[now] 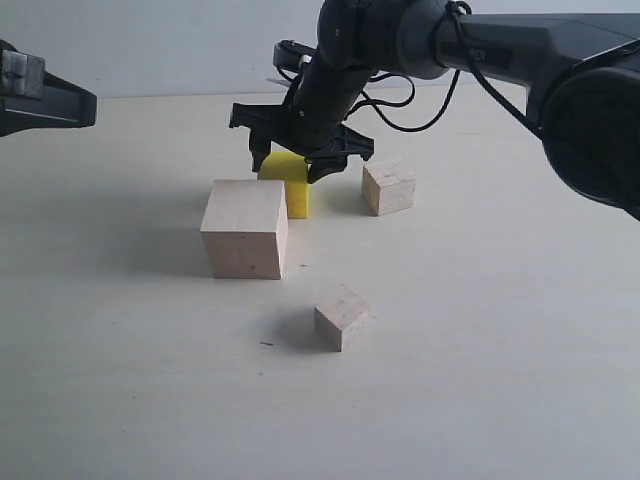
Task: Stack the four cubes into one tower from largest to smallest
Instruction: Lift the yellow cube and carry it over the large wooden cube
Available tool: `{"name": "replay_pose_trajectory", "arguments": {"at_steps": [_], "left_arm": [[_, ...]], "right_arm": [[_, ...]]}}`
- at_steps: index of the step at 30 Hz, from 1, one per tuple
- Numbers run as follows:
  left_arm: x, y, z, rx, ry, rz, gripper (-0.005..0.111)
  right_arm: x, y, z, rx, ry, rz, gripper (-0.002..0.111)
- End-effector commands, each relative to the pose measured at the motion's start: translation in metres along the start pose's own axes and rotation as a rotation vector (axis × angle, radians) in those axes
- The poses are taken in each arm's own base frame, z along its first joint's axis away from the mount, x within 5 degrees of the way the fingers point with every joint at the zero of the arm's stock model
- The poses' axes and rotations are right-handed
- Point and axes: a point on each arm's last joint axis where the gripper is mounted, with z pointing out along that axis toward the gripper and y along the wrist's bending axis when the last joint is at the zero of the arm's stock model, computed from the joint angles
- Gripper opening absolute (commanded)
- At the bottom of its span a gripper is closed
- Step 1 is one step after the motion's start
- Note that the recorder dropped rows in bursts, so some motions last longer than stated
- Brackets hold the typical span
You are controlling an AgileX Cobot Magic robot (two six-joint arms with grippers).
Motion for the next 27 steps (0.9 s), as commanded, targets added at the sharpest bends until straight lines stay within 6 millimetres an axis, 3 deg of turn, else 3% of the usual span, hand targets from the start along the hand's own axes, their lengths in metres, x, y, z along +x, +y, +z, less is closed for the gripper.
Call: {"name": "replay_pose_trajectory", "arguments": {"at_steps": [1,5,12,27], "left_arm": [[0.001,0.0,-0.001,0.002,-0.005,-0.013,0.0],[0.001,0.0,-0.001,0.002,-0.005,-0.013,0.0],[0.001,0.0,-0.001,0.002,-0.005,-0.013,0.0],[0.001,-0.001,-0.001,0.003,-0.003,-0.013,0.0]], "right_arm": [[0.0,0.001,-0.009,0.032,0.012,-0.042,0.021],[-0.002,0.002,-0.027,0.065,0.004,-0.127,0.0],[-0.008,0.011,-0.076,0.092,-0.061,-0.175,0.0],[0.002,0.026,-0.156,-0.004,-0.144,-0.134,0.0]]}}
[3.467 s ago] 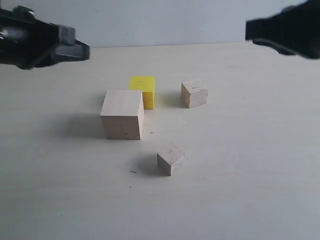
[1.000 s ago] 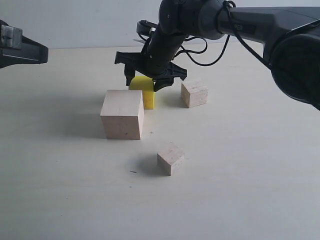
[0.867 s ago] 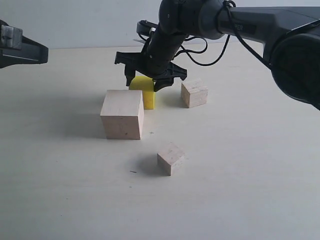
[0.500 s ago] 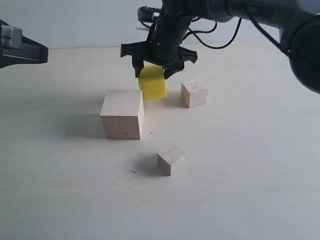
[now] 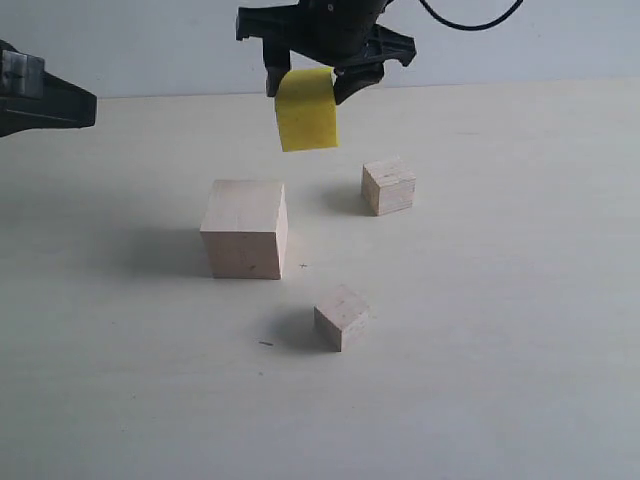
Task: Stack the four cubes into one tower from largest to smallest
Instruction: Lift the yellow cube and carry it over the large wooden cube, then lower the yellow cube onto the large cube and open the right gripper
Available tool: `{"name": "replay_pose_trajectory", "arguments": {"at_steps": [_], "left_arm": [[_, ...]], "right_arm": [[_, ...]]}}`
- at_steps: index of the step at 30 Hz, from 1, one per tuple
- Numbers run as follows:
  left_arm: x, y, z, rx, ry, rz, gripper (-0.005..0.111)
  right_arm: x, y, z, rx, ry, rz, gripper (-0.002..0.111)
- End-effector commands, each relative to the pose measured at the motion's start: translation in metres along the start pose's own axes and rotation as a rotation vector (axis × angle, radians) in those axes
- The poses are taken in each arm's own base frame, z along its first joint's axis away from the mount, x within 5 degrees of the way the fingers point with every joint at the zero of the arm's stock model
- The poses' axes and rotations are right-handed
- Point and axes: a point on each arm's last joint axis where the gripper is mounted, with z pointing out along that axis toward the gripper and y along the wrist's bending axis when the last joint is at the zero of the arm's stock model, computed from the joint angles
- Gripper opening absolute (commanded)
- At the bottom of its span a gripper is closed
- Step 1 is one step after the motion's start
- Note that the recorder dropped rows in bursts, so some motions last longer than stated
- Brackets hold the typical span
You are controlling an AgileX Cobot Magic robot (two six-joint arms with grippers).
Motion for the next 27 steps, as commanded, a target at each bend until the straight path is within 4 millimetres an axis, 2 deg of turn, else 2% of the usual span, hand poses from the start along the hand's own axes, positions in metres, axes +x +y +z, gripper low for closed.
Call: {"name": "replay_pose_trajectory", "arguments": {"at_steps": [1,5,8,11,14,19,27], "left_arm": [[0.001,0.0,-0.001,0.002,-0.004,-0.013,0.0],[0.0,0.0,-0.001,-0.002,-0.01,-0.013,0.0],[0.0,0.0,-0.001,-0.006,-0.016,-0.015,0.0],[-0.001,0.001,-0.001,-0.008,-0.022,-0.019,0.0],[-0.001,0.0,-0.001,-0.007,-0.023,-0.02,0.0],[-0.001,0.0,-0.001,-0.004,-0.018,-0.022,0.0],[0.0,0.0,-0.001,-0.003,-0.016,-0.022,0.0]], "right_arm": [[0.005,0.002,-0.031,-0.037,-0.073,0.011,0.0],[0.033,0.006,-0.042,-0.076,-0.101,0.003,0.0],[0.059,0.024,-0.044,-0.154,-0.128,-0.009,0.0],[0.074,0.044,-0.038,-0.201,-0.138,-0.037,0.0],[0.079,0.052,-0.023,-0.207,-0.124,-0.026,0.0],[0.083,0.05,-0.002,-0.182,-0.081,0.008,0.0],[0.084,0.047,0.009,-0.159,-0.065,0.063,0.0]]}}
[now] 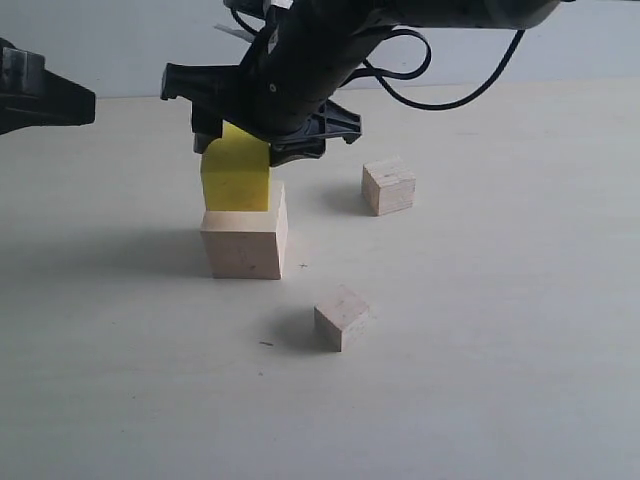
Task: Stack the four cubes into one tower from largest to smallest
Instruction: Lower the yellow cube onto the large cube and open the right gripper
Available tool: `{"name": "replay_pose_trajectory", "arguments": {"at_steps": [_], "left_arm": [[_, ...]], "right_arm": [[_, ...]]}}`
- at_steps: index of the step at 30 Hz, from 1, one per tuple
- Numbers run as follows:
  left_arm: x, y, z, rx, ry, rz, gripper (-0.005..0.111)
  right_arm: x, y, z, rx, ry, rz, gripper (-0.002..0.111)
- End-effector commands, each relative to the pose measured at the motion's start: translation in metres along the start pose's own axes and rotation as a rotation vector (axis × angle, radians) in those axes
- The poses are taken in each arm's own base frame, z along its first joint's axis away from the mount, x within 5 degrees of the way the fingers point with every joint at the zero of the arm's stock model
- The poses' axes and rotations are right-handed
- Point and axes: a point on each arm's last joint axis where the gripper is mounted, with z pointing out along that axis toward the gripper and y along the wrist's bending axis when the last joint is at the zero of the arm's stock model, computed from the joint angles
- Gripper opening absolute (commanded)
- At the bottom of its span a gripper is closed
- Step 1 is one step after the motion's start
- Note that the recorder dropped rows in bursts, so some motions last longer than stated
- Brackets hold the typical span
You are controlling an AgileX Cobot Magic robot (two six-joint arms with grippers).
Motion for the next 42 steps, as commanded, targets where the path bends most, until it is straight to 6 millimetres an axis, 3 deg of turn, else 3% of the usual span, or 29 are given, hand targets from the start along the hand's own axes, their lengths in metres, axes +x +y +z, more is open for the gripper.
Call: {"name": "replay_pose_trajectory", "arguments": {"at_steps": [1,27,29,37,42], "left_arm": [[0.0,0.0,-0.001,0.0,-0.01,-0.017,0.0],[0.001,-0.002,-0.001,0.022,0.003,-0.03,0.0],[0.001,-0.002,-0.001,0.022,0.003,-0.03,0.0],[0.002,-0.002,-0.001,0.023,0.005,-0.03,0.0],[0.002,-0.002,-0.001,0.023,0.005,-0.03,0.0]], "right_arm": [[-0.002,-0.002,0.003,0.011,-0.021,0.034,0.0],[0.0,-0.008,0.02,0.035,-0.014,0.082,0.001],[0.001,-0.009,0.024,0.04,-0.007,0.084,0.009],[0.002,-0.011,0.029,0.045,-0.001,0.08,0.06],[0.002,-0.011,0.029,0.042,-0.003,0.081,0.075]]}}
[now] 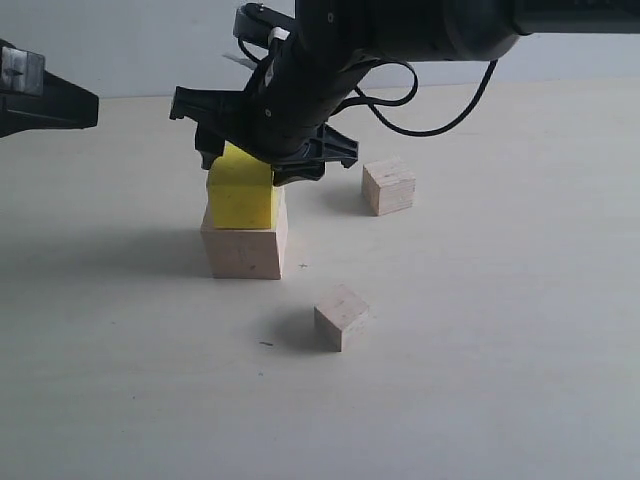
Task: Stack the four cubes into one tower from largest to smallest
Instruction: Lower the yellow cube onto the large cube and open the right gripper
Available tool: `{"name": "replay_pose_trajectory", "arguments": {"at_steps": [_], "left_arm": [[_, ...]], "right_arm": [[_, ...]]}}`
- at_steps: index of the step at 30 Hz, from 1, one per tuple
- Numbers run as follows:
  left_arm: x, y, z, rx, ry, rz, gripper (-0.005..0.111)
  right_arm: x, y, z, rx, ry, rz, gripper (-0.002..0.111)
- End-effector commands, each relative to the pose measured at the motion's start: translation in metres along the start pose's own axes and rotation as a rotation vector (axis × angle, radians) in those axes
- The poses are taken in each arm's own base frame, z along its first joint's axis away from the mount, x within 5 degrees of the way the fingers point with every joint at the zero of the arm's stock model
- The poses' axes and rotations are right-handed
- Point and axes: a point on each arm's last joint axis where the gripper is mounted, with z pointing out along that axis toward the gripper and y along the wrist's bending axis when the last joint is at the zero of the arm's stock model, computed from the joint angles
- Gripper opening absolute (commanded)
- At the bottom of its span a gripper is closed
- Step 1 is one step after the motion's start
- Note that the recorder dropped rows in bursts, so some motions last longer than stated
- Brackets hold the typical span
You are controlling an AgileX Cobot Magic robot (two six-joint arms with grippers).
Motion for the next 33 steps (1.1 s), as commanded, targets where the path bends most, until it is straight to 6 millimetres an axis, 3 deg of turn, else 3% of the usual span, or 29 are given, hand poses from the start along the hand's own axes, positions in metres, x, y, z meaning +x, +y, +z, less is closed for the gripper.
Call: {"name": "replay_pose_trajectory", "arguments": {"at_steps": [1,8,16,27,33], "left_arm": [[0.001,-0.001,-0.001,0.009,-0.004,-0.018,0.0],[0.001,-0.001,-0.001,0.011,-0.002,-0.018,0.0],[0.001,-0.001,-0.001,0.012,0.0,-0.018,0.0],[0.001,-0.001,-0.001,0.013,0.002,-0.018,0.0],[0.001,-0.001,-0.001,0.013,0.002,-0.018,0.0]], "right_arm": [[-0.001,0.0,0.002,-0.005,-0.006,-0.005,0.075],[0.001,0.001,0.002,-0.019,0.016,0.082,0.075],[0.011,-0.001,0.0,0.012,0.117,0.098,0.075],[0.009,0.001,-0.004,-0.002,0.105,0.084,0.075],[0.004,0.007,-0.025,-0.033,0.061,0.048,0.075]]}}
